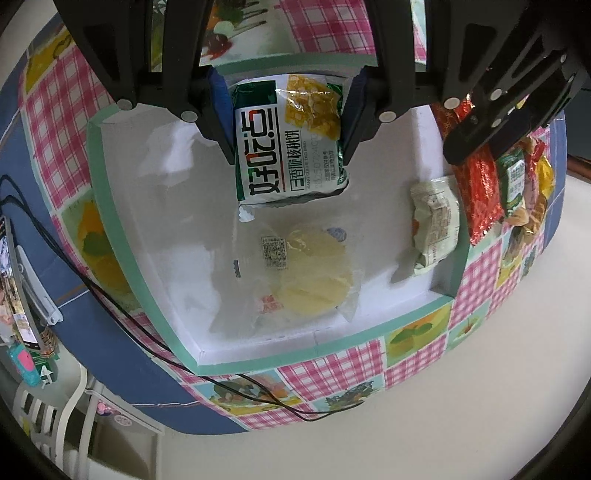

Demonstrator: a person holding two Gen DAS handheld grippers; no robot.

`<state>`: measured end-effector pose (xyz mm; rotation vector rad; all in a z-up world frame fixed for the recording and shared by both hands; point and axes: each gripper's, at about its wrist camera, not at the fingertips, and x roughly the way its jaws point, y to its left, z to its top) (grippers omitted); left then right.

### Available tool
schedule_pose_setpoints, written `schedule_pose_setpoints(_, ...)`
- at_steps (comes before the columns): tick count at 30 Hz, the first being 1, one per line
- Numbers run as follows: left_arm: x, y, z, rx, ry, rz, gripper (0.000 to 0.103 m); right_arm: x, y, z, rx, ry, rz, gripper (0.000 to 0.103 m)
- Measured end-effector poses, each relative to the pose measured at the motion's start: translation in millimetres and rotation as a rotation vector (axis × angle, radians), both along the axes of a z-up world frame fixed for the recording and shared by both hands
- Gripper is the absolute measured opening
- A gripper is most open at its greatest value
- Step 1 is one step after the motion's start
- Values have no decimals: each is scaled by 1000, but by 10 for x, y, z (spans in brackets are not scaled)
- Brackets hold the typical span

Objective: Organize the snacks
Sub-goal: 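Lower both snacks into the tray and open both tools to release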

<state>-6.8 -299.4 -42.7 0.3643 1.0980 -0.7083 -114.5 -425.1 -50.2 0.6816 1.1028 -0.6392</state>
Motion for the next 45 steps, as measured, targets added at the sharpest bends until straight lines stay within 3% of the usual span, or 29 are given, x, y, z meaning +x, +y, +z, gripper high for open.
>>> schedule_pose_setpoints(16, 70, -62, -3, 11, 5, 5, 50, 26, -24, 52, -14, -13, -9, 55)
schedule_pose_setpoints(21, 106, 4, 87, -14, 25, 21, 60, 44, -4, 78, -31, -1, 3, 55)
schedule_pose_setpoints(26, 124, 81, 144, 11, 22, 43, 67, 24, -14, 134, -36, -18, 2, 55)
schedule_pose_setpoints(31, 167, 171, 155, 29, 30, 81, 67, 13, -1, 140, -12, -30, -4, 57)
schedule_pose_setpoints(42, 277, 373, 127, 44, 61, 148, 68, 48, 67, 209, -59, 20, 23, 61)
schedule_pose_setpoints(45, 305, 419, 129, 38, 73, 165, 85, 39, 77, 244, -76, 23, 19, 65)
